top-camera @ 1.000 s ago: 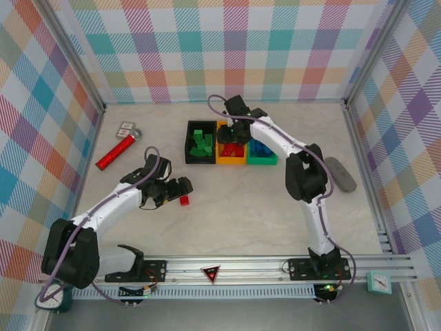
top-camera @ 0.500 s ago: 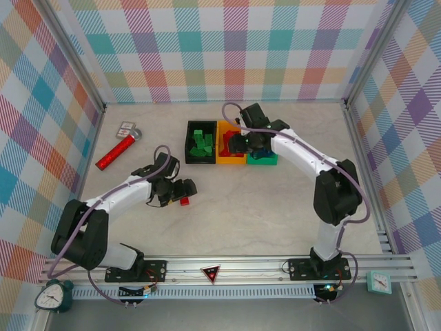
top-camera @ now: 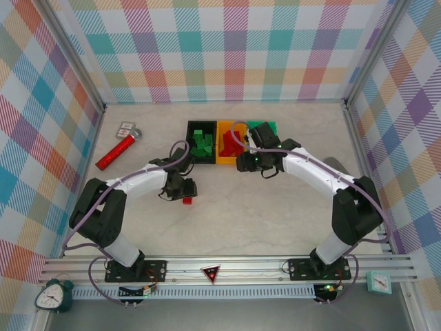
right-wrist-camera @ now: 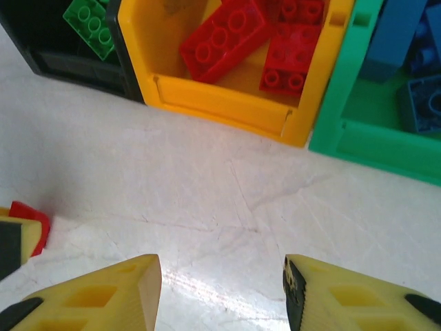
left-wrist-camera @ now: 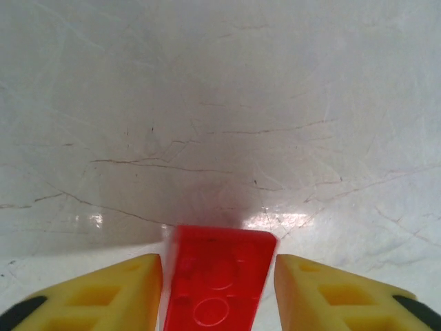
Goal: Sort the legos into containers by color
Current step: Pick up the lego from the center of the table, then place the lego in the container.
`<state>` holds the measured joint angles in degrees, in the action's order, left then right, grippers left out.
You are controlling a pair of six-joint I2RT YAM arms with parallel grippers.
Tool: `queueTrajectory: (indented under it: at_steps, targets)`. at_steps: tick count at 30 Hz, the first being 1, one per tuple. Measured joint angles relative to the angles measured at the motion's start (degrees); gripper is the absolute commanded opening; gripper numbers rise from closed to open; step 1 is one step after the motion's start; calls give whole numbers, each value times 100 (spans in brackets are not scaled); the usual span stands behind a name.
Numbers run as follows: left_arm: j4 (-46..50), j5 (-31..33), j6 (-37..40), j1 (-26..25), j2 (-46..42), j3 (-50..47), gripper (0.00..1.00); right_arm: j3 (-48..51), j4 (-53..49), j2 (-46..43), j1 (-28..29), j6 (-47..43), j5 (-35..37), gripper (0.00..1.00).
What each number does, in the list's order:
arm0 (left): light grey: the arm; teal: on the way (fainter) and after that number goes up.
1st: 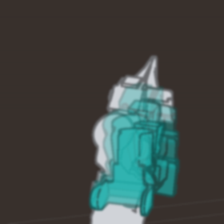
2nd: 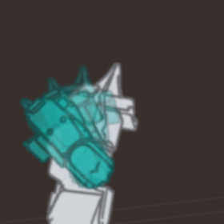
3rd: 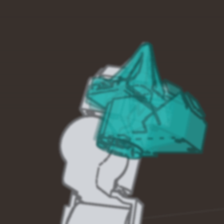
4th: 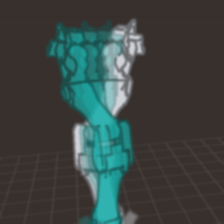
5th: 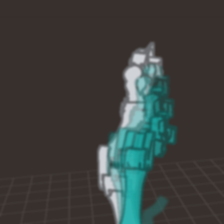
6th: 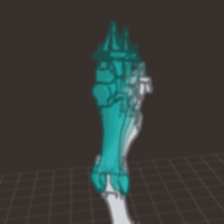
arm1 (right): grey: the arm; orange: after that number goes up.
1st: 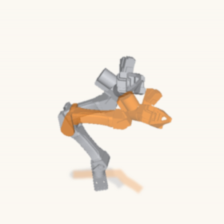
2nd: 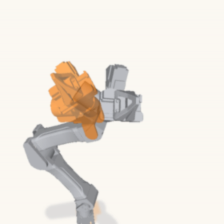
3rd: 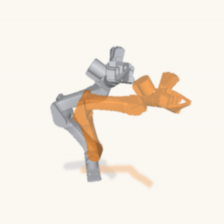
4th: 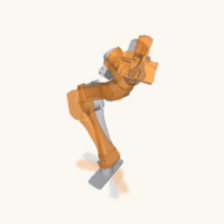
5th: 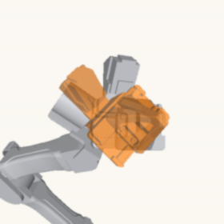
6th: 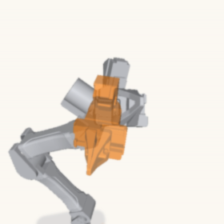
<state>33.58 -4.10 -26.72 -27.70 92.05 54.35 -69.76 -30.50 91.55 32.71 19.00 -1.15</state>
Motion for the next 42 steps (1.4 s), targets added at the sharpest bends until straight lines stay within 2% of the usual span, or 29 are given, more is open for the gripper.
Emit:
queueTrajectory:
  at_steps: [3,8,16,19,21,22,30,36,42]
  targets:
    - [85,81,46,-33,42,76,37,326,127,-229,0,39,-11,51]
    - [142,186,66,-50,227,229,41,763,308,-664,0,146,-42,51]
    - [269,323,68,-173,636,404,41,1023,476,-1099,0,151,55,53]
    - [273,334,68,-256,651,463,38,1145,522,-1167,0,151,74,53]
    - [273,332,79,-317,651,487,29,1248,522,-1207,0,151,109,53]
    - [275,328,81,-345,651,507,27,1300,522,-1228,0,151,116,53]
    - [313,175,61,-404,647,822,27,1491,520,-1506,0,155,251,54]
    - [470,7,114,-404,651,1700,26,1880,509,-1843,0,221,356,54]
    - [708,-96,380,-407,1204,3438,26,2378,411,-2406,0,387,402,55]
